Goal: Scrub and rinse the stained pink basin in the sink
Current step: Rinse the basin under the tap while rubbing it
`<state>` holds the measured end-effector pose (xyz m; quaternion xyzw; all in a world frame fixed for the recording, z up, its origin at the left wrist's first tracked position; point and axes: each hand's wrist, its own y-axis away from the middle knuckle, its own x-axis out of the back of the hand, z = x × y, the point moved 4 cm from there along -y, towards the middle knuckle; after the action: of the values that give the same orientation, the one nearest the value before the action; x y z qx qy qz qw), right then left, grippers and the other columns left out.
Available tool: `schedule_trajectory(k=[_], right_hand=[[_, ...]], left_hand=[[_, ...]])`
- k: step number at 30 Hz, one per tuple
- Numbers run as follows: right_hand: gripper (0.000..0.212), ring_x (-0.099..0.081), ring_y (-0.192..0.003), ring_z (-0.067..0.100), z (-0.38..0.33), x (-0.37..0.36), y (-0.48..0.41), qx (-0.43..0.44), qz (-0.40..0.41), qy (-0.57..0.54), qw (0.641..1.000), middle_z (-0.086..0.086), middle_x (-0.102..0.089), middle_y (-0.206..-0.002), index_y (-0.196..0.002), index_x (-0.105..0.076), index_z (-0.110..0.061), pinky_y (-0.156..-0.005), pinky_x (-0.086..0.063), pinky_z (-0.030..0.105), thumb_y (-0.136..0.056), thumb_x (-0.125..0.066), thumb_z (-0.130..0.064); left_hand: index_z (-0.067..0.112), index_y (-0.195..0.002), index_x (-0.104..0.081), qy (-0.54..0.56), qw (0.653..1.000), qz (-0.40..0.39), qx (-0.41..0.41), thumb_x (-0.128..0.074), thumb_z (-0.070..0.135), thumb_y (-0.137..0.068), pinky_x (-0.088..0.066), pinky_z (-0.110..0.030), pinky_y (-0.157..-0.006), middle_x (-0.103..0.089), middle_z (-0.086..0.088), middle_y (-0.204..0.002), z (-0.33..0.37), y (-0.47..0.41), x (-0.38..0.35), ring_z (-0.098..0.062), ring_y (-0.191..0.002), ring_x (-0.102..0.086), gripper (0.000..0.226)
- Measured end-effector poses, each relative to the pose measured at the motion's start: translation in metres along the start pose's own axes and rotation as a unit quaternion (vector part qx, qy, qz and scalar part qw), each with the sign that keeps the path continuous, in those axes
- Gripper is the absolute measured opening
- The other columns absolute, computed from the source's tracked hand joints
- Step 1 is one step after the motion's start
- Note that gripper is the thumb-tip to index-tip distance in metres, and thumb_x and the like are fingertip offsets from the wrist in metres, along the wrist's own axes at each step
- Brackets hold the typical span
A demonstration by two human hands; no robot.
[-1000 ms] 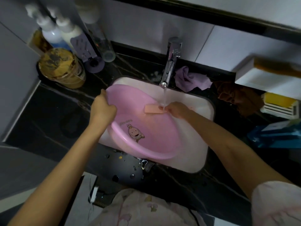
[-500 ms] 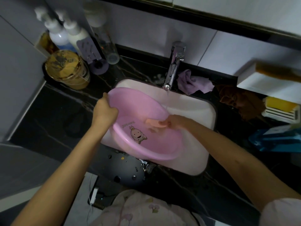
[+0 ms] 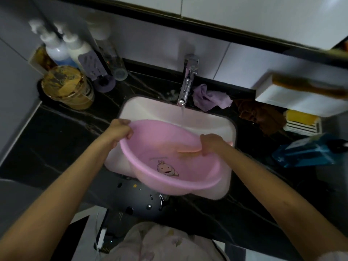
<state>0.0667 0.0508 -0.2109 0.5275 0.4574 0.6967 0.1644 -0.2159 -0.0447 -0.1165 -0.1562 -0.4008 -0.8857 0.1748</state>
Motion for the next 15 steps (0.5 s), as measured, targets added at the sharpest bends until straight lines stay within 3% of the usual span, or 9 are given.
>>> schedule_trajectory(k=[3,5,7,9,11,13,15], right_hand=[[0.088,-0.057,-0.109,0.029,0.008,-0.021,0.007,-0.013,-0.033,-0.095,0.995,0.015,-0.05,-0.132,-0.15,-0.01,-0.012,-0.086,-0.05,0.035,-0.083,-0.066,-0.022],[0.075,-0.057,-0.102,0.025,0.009,-0.028,0.013,-0.04,-0.041,-0.094,0.994,0.013,-0.053,-0.126,-0.148,-0.019,-0.01,-0.078,-0.05,0.031,-0.086,-0.061,-0.02],[0.053,-0.057,-0.083,0.021,0.002,-0.034,0.022,-0.073,-0.092,-0.098,0.988,0.011,-0.056,-0.106,-0.139,-0.039,-0.005,-0.066,-0.049,0.026,-0.09,-0.055,-0.018],[0.046,-0.059,-0.072,0.023,-0.012,-0.044,0.031,-0.074,-0.163,-0.134,0.975,0.015,-0.053,-0.107,-0.136,-0.04,0.002,-0.063,-0.052,0.027,-0.094,-0.047,-0.016],[0.046,-0.062,-0.058,0.021,-0.026,-0.052,0.035,-0.048,-0.198,-0.112,0.973,0.019,-0.053,-0.11,-0.135,-0.037,0.008,-0.055,-0.049,0.026,-0.096,-0.044,-0.017],[0.057,-0.065,-0.071,0.022,-0.036,-0.054,0.04,-0.014,-0.166,-0.079,0.983,0.017,-0.058,-0.112,-0.135,-0.036,0.006,-0.06,-0.049,0.027,-0.096,-0.047,-0.033],[0.065,-0.061,-0.094,0.026,-0.038,-0.055,0.036,0.029,-0.135,-0.083,0.987,0.017,-0.055,-0.126,-0.142,-0.031,-0.002,-0.077,-0.05,0.031,-0.096,-0.04,-0.047]], left_hand=[[-0.003,-0.12,-0.056,0.06,0.998,-0.027,0.013,-0.058,-0.009,-0.065,-0.048,-0.022,-0.057,-0.054,-0.017,-0.104,0.008,-0.007,-0.009,-0.026,-0.083,-0.055,0.055],[0.001,-0.127,-0.05,0.072,0.997,-0.005,0.024,-0.068,0.004,-0.073,-0.048,-0.026,-0.072,-0.05,-0.013,-0.116,0.012,-0.007,-0.008,-0.028,-0.098,-0.055,0.058],[0.005,-0.143,-0.033,0.026,0.999,0.021,0.016,-0.064,0.019,-0.087,-0.046,-0.033,-0.086,-0.042,-0.012,-0.138,0.011,-0.004,-0.002,-0.032,-0.116,-0.051,0.065],[0.012,-0.145,-0.03,-0.036,0.999,0.008,-0.014,-0.068,0.026,-0.084,-0.049,-0.037,-0.083,-0.046,-0.012,-0.137,0.009,0.009,-0.004,-0.032,-0.116,-0.052,0.073],[0.014,-0.146,-0.021,-0.105,0.993,0.004,-0.049,-0.074,0.021,-0.077,-0.05,-0.041,-0.084,-0.045,-0.01,-0.134,0.007,0.022,-0.009,-0.032,-0.116,-0.051,0.087],[0.011,-0.147,-0.019,-0.158,0.984,0.048,-0.06,-0.071,0.011,-0.076,-0.048,-0.046,-0.09,-0.045,-0.014,-0.134,0.011,0.028,-0.009,-0.034,-0.116,-0.05,0.088],[0.006,-0.143,-0.027,-0.203,0.974,0.078,-0.064,-0.062,0.004,-0.078,-0.048,-0.039,-0.082,-0.048,-0.018,-0.129,0.022,0.028,-0.007,-0.035,-0.111,-0.052,0.074]])
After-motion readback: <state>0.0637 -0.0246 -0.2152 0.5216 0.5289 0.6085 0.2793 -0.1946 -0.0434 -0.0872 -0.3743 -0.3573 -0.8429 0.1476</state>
